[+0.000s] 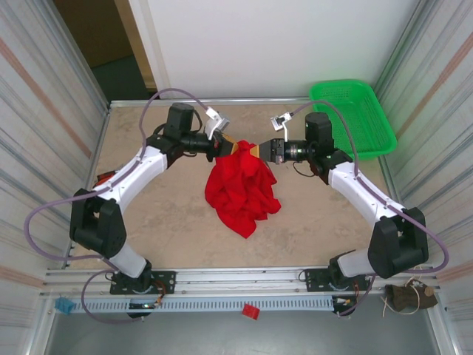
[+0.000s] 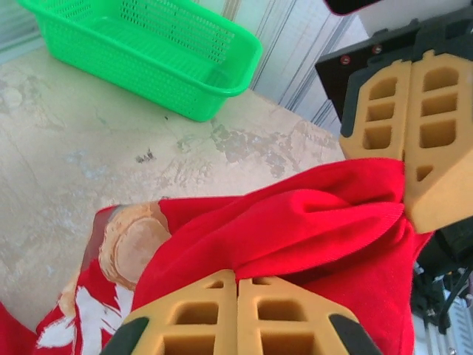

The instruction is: Fold the inside-out t-shirt

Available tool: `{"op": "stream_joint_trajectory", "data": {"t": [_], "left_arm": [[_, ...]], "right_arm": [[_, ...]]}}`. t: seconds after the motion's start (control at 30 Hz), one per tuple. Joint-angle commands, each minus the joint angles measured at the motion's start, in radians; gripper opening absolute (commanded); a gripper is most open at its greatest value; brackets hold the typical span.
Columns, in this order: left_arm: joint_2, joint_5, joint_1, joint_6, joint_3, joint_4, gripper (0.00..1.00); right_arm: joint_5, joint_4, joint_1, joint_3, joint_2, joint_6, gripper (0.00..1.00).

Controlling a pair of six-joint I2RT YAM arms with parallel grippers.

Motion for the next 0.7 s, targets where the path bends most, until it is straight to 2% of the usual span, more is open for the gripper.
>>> {"op": "stream_joint_trajectory", "data": {"t": [0.0, 0.1, 0.17, 0.2, 0.23, 0.27, 0.33, 0.47, 0.57, 0.67], "left_arm": [[-0.016, 0.047, -0.006, -0.005, 0.039, 0.014, 0.0], [-0.053, 0.062, -0.006, -0.056, 0.009, 0.063, 0.0], [-0.085, 0.071, -0.006, -0.143, -0.036, 0.151, 0.0], [-0.098, 0.075, -0.006, -0.199, -0.058, 0.204, 0.0], [-0.11, 0.071, -0.006, -0.264, -0.082, 0.259, 0.0], [-0.121, 0.049, -0.006, -0.333, -0.102, 0.306, 0.0], [-0.139, 0.006, -0.008, -0.446, -0.139, 0.377, 0.0], [-0.165, -0.07, -0.024, -0.578, -0.201, 0.463, 0.0], [-0.163, -0.088, -0.039, -0.601, -0.207, 0.457, 0.0], [-0.162, -0.09, -0.051, -0.605, -0.201, 0.457, 0.0]], "right_arm": [[-0.01, -0.016, -0.018, -0.009, -0.027, -0.039, 0.0], [-0.004, -0.013, -0.038, -0.011, -0.02, -0.04, 0.0], [0.018, -0.021, -0.051, -0.003, -0.008, -0.039, 0.0], [0.047, -0.036, -0.057, 0.003, 0.001, -0.038, 0.06], [0.1, -0.055, -0.064, 0.009, 0.006, -0.032, 0.35], [0.188, -0.101, -0.067, 0.016, 0.003, -0.03, 0.52], [0.331, -0.15, -0.06, -0.001, -0.04, -0.018, 0.62], [0.608, -0.204, 0.015, -0.083, -0.213, 0.059, 0.67], [0.827, -0.257, 0.161, -0.106, -0.301, 0.085, 0.71], [0.995, -0.286, 0.283, -0.092, -0.305, 0.088, 0.72]]}}
